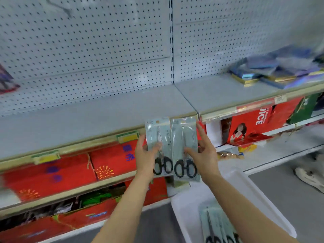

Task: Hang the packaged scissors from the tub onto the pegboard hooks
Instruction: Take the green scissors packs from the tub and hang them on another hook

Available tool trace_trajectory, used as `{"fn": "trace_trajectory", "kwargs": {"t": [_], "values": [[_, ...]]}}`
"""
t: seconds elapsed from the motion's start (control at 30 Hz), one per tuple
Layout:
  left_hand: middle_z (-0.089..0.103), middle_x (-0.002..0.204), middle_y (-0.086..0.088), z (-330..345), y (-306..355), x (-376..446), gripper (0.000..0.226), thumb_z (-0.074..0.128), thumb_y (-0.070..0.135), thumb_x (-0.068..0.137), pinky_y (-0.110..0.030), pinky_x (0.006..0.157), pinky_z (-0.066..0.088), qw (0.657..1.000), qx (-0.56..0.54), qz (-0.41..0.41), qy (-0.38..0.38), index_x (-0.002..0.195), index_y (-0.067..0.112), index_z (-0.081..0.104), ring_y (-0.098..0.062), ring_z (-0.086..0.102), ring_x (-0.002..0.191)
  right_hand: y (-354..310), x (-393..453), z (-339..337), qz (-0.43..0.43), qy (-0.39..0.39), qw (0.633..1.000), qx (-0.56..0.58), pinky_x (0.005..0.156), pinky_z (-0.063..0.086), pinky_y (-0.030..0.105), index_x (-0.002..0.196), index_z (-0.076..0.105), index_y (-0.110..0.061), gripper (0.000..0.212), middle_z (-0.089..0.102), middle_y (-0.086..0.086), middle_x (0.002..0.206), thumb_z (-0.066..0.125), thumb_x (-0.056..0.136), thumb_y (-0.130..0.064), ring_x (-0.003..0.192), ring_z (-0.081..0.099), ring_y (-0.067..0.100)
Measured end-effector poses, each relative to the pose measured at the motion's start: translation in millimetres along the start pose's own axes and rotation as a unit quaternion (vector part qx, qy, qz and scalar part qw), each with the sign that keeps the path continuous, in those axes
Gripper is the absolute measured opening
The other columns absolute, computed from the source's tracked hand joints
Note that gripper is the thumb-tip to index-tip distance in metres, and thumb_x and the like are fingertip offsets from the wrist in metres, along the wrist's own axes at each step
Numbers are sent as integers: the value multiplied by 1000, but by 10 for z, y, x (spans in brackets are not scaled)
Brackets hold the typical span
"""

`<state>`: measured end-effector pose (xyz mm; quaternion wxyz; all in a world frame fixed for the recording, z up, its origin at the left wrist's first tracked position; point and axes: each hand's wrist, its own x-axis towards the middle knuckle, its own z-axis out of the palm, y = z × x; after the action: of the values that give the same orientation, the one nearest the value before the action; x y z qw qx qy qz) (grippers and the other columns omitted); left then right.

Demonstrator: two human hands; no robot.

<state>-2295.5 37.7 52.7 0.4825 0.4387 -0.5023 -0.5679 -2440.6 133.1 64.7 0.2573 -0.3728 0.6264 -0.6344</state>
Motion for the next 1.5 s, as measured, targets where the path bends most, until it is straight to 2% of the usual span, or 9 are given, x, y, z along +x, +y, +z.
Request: {"fn": "trace_trajectory", "kwargs": {"t": [0.27, 0.43, 0.57, 0.77, 0.87, 1.0, 1.1, 1.23, 1.5], "values": [[70, 101, -7, -624, 1490, 67, 78, 65, -4, 85, -17, 60, 53, 983, -28, 172, 64, 143, 43, 42, -8, 66, 73, -1246, 190, 773, -118, -84, 987, 74, 71, 59, 44, 141, 39, -47, 80, 70, 13, 90, 67, 82, -1, 82, 69, 31], [66, 125, -10, -908, 2058, 110, 79, 68, -1, 84, -41, 89, 57, 968, -14, 235, 85, 136, 52, 45, -24, 65, 108, -1783, 220, 1159, -153, -103, 978, 99, 71, 59, 35, 143, 40, -40, 80, 71, 9, 94, 67, 81, 1, 84, 69, 26], [64, 129, -5, -1037, 2410, 232, 79, 69, 1, 84, -44, 92, 55, 960, -21, 263, 92, 134, 56, 44, -24, 63, 113, -2107, 270, 1399, -171, -103, 972, 122, 68, 58, 33, 143, 41, -40, 79, 72, 1, 91, 68, 80, 0, 78, 69, 15], [64, 126, -2, -1141, 2749, 637, 78, 69, 0, 84, -37, 85, 58, 955, -48, 279, 90, 136, 53, 45, -19, 66, 107, -2382, 455, 1666, -177, -93, 969, 144, 77, 58, 35, 141, 42, -43, 77, 73, 1, 94, 67, 82, 0, 86, 70, 18], [68, 115, -3, -1163, 2870, 909, 76, 69, 1, 85, -20, 66, 56, 955, -54, 278, 84, 140, 46, 43, -6, 69, 89, -2433, 569, 1755, -182, -89, 967, 153, 78, 59, 36, 141, 42, -42, 76, 74, 3, 94, 65, 83, 2, 89, 71, 20], [63, 123, -5, -1161, 2977, 1245, 75, 70, 4, 85, -25, 70, 59, 959, -64, 266, 74, 136, 53, 45, -17, 67, 103, -2437, 712, 1840, -178, -83, 967, 161, 74, 59, 29, 142, 42, -40, 76, 74, 6, 92, 65, 84, 4, 89, 70, 24], [62, 127, -5, -1156, 2982, 1455, 75, 70, 6, 84, -34, 79, 60, 960, -64, 261, 74, 130, 59, 46, -20, 64, 110, -2427, 785, 1891, -186, -77, 969, 147, 72, 58, 29, 140, 44, -42, 75, 73, 3, 84, 66, 83, 2, 81, 68, 24], [65, 120, 0, -1174, 2943, 1611, 72, 69, 6, 87, -14, 61, 53, 963, -87, 238, 86, 139, 49, 43, -9, 66, 95, -2428, 830, 1961, -192, -74, 968, 141, 56, 48, 18, 140, 45, -39, 75, 57, -12, 56, 66, 82, 4, 56, 52, 8], [66, 118, -1, -1206, 2928, 1896, 73, 70, 5, 86, -13, 54, 51, 967, -76, 225, 98, 141, 46, 43, -11, 68, 90, -2413, 903, 2099, -190, -76, 968, 143, 55, 50, 19, 137, 46, -43, 76, 61, -6, 61, 66, 81, 5, 59, 55, 10]]}}
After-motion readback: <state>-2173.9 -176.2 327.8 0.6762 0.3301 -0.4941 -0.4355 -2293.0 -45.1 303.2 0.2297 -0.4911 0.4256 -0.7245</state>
